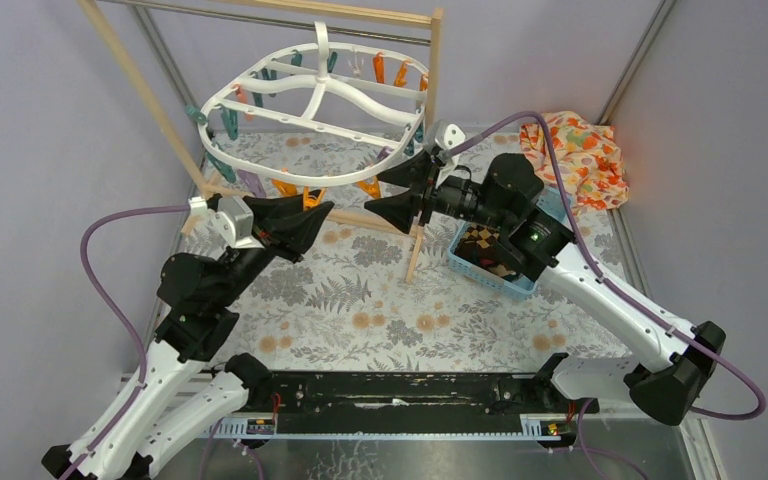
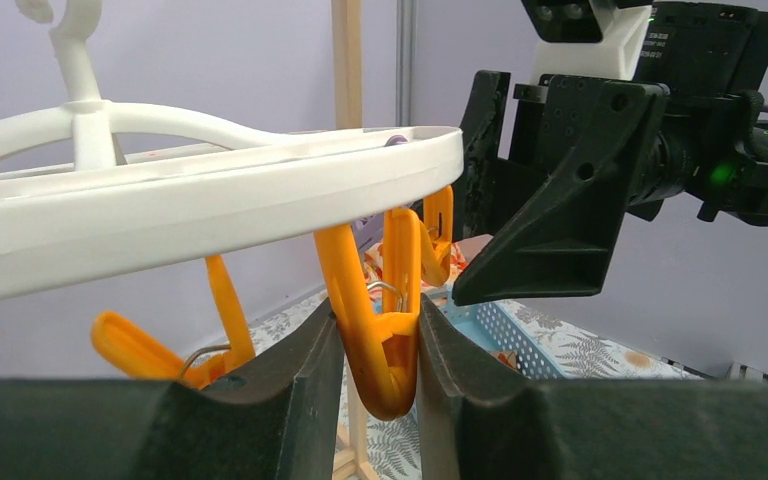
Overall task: Clip the socks to the hanger
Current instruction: Open the clamp at the hanger.
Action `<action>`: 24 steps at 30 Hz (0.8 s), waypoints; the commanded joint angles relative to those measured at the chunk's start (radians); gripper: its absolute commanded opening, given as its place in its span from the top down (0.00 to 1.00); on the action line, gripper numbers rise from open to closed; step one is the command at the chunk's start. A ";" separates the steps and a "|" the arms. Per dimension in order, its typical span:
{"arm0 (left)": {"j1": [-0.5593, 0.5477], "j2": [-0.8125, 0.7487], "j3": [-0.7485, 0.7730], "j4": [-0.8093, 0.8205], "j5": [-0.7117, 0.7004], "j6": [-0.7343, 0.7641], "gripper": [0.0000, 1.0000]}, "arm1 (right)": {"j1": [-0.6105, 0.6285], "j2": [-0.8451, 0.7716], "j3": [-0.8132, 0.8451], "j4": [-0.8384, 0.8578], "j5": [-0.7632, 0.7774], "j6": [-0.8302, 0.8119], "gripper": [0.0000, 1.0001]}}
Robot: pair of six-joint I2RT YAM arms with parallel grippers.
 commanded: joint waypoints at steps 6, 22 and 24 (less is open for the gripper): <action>0.003 0.000 -0.001 0.008 0.044 0.011 1.00 | -0.002 -0.018 0.037 0.072 0.001 0.018 0.35; 0.002 -0.031 0.011 -0.028 0.037 0.033 1.00 | -0.091 -0.097 0.090 -0.169 -0.055 -0.152 0.25; 0.002 -0.032 0.010 -0.029 0.036 0.034 1.00 | -0.103 -0.079 0.113 -0.178 -0.080 -0.159 0.25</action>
